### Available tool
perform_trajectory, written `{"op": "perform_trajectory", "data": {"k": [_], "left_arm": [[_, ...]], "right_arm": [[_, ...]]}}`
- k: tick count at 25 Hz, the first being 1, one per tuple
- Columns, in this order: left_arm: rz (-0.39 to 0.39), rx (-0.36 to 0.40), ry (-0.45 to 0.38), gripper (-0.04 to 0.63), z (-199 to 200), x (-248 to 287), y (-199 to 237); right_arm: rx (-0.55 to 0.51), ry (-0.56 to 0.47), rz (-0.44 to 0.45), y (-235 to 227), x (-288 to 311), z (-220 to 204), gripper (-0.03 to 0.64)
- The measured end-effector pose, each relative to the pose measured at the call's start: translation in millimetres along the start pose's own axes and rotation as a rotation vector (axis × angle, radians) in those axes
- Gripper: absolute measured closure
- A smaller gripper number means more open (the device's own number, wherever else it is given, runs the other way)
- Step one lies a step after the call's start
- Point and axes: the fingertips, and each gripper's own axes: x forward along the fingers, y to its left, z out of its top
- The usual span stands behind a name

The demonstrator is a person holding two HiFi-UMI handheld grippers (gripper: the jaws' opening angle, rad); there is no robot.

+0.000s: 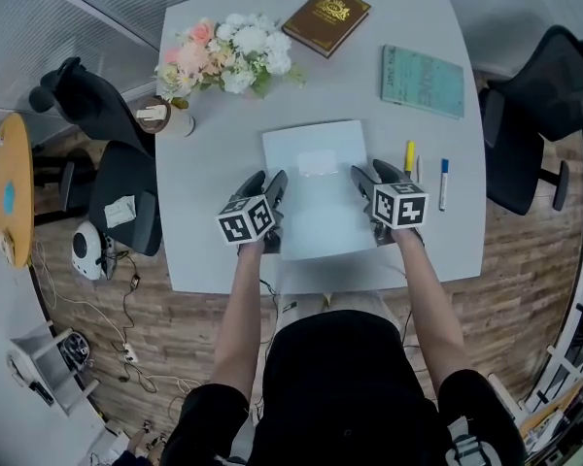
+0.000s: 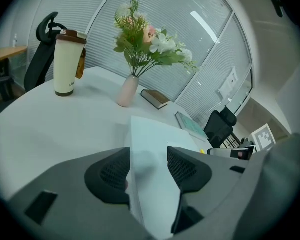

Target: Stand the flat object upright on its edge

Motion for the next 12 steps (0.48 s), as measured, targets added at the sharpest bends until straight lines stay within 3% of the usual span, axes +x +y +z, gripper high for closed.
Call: {"op": "perform_trajectory", "data": {"k": [12], "left_arm": [[-0.027, -0.090, 0.035, 0.359, -3, 23, 19]], "right_arm": [[0.042, 0.028, -0.020, -13, 29, 0, 0.365]]}}
